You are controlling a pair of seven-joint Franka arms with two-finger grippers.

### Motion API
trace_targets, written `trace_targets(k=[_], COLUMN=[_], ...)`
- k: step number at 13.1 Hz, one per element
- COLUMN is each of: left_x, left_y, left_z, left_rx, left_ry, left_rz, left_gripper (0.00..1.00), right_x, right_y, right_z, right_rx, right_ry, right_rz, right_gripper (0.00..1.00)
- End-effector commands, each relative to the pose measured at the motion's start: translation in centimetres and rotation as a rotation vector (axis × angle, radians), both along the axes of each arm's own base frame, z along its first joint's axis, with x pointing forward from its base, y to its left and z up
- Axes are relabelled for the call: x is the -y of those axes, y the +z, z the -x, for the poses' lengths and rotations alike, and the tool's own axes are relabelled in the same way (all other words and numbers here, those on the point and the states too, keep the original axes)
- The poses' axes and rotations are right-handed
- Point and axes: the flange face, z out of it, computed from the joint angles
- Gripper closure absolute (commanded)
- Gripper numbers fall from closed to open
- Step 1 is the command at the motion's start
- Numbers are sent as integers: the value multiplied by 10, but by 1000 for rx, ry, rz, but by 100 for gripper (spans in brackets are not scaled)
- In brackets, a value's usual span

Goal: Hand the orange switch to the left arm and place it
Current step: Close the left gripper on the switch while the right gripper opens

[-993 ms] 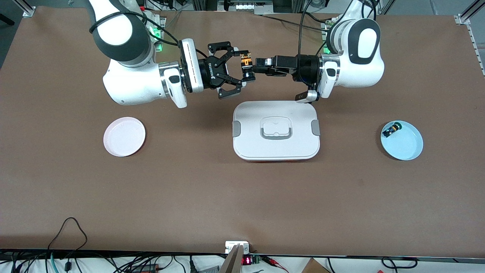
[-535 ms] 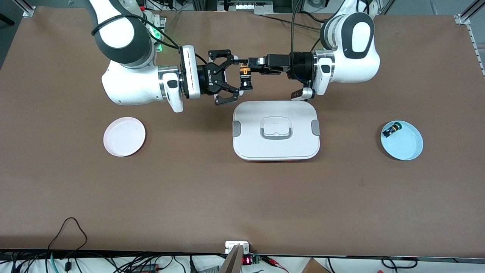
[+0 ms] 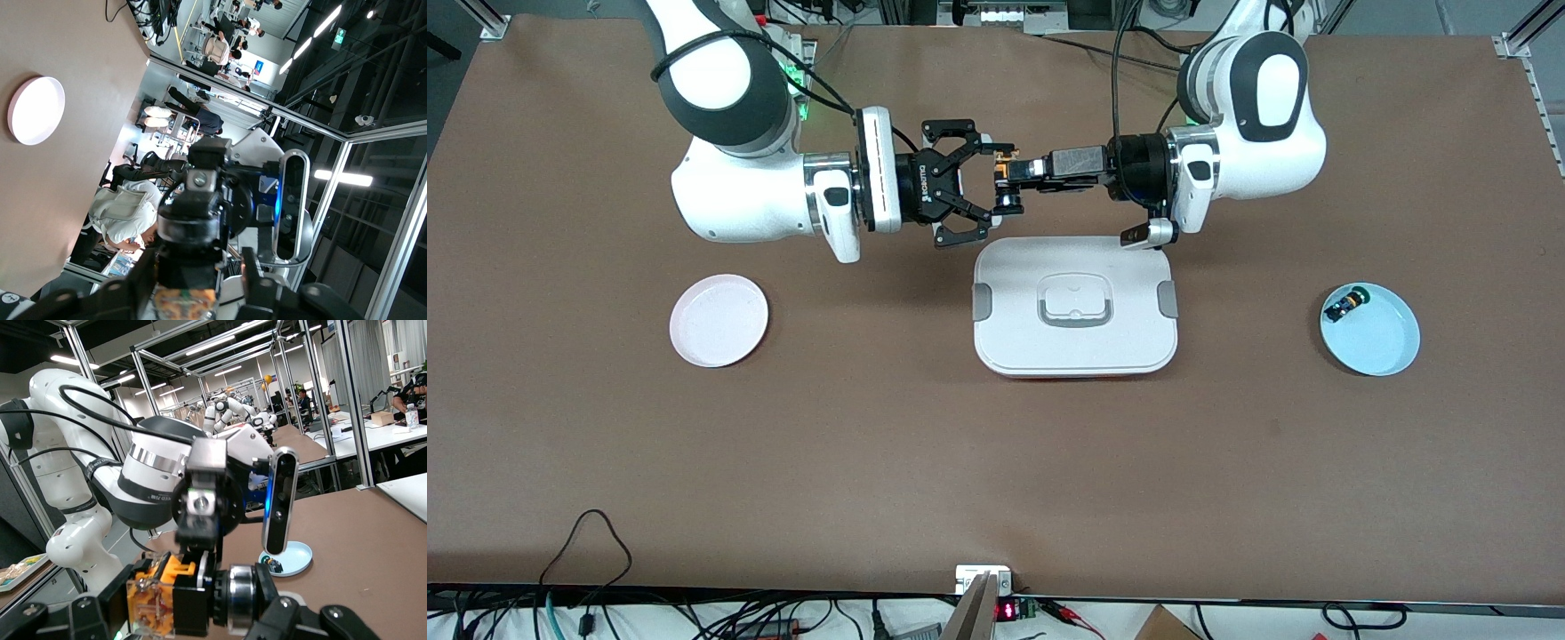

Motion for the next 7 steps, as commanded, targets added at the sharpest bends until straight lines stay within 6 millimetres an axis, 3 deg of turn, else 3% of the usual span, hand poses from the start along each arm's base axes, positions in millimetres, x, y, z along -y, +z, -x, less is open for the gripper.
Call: trace_targets(k=[1, 5, 7], left_x=[8, 9, 9], left_y=[4, 6, 7], left_z=[-6, -5, -5], left_rx=[29, 34, 36], left_ry=[12, 11, 9], left_rz=[15, 14, 15], left_gripper=[73, 84, 84], right_x=[0, -1, -1], right_y=[5, 5, 4], right_z=[9, 11, 11], right_rx=[11, 12, 11], right_ry=[-8, -5, -3], right_rz=[-7, -7, -7], right_gripper=[88, 88, 88])
